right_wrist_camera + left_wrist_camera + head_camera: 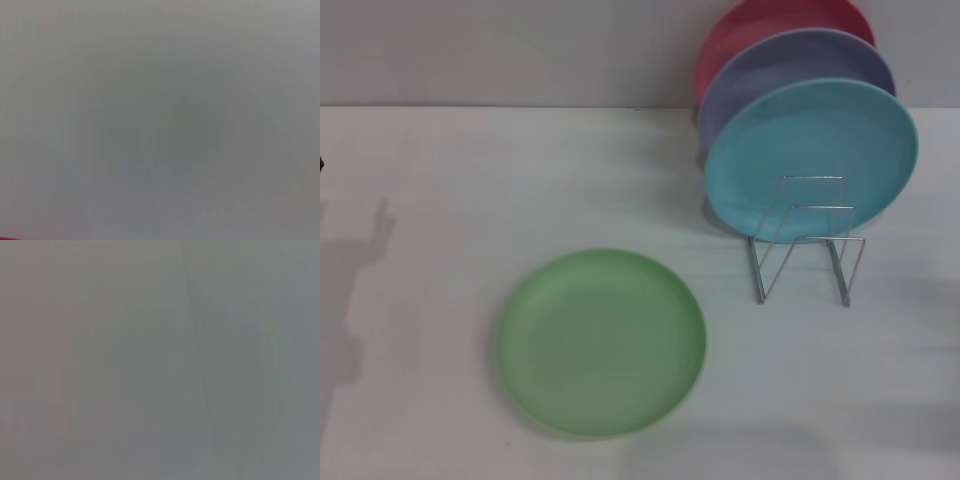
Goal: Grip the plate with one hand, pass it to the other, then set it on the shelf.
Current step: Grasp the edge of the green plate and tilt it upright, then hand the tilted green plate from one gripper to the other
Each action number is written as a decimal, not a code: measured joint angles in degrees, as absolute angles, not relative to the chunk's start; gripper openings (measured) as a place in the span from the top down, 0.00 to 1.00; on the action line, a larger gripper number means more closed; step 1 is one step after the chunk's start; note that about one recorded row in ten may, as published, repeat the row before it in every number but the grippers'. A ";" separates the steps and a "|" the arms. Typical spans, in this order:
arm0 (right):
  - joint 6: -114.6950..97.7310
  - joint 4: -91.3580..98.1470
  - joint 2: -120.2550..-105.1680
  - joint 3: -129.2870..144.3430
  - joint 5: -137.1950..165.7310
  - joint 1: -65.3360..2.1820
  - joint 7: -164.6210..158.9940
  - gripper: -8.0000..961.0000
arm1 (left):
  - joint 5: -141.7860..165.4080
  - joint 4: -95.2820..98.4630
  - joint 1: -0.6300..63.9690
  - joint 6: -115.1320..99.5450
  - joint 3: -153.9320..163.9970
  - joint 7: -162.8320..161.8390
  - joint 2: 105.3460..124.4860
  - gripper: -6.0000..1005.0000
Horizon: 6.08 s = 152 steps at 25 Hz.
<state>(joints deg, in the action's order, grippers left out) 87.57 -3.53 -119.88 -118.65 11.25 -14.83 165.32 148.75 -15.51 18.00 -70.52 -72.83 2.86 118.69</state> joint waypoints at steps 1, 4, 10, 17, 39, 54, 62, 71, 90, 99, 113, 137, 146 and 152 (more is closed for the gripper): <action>87.48 -3.51 -119.88 -118.65 11.25 -14.80 165.32 0.14 | 148.89 -15.51 18.03 -70.81 -72.69 2.89 118.69 0.19; 87.33 -3.51 -119.88 -118.65 11.25 -14.76 165.32 0.14 | 149.08 -15.48 18.08 -71.21 -72.51 2.90 118.67 0.20; 87.29 -3.38 -119.88 -118.65 11.25 -14.95 165.32 0.14 | 149.86 -16.05 18.16 -70.65 -71.35 2.41 118.48 0.21; 87.66 -3.68 -119.79 -118.66 11.25 -15.65 164.98 0.14 | 154.96 -41.32 12.78 -43.24 -70.18 0.58 112.71 0.22; 85.33 -3.76 -119.51 -119.06 11.21 -16.77 165.10 0.14 | 138.30 -93.41 13.18 62.53 -98.72 24.75 117.85 0.27; 84.39 -3.78 -119.58 -118.77 11.12 -16.66 165.20 0.14 | 137.21 -87.12 13.02 69.99 -97.77 25.50 118.21 0.30; 84.41 -3.78 -119.54 -118.73 11.20 -16.78 165.23 0.14 | 137.70 -81.05 15.40 72.41 -97.68 25.44 118.20 0.32; 84.74 -3.78 -119.56 -118.71 11.25 -16.55 165.24 0.14 | 139.18 -75.86 18.58 72.81 -97.73 25.63 118.16 0.34; 84.83 -3.87 -119.53 -118.31 11.25 -16.78 165.24 0.14 | 141.45 -74.46 21.14 74.24 -97.12 25.30 118.30 0.62; 84.83 -3.87 -119.53 -118.29 11.25 -16.79 165.24 0.14 | 141.45 -74.99 21.19 74.10 -97.03 25.27 118.30 0.87; 95.01 -5.88 -119.61 -118.20 16.35 -17.25 162.02 0.14 | 141.39 -83.71 20.89 72.53 -98.31 27.87 118.08 0.96; 59.15 -72.37 -117.59 -107.83 105.98 -33.59 44.77 0.15 | 143.16 -89.13 20.86 61.50 -100.03 29.26 118.12 0.95; 70.50 -74.67 -116.32 -107.36 125.81 -42.25 22.61 0.15 | 142.95 -89.48 20.78 60.46 -100.03 30.11 118.19 0.94; 68.91 -70.83 -116.49 -105.19 126.95 -44.60 22.22 0.15 | 142.71 -89.61 20.62 60.42 -100.02 30.13 118.21 0.94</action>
<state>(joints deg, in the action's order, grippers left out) 68.91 -70.83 -116.49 -105.19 126.95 -44.60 22.22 142.71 -89.61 20.62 60.42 -100.02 30.13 118.21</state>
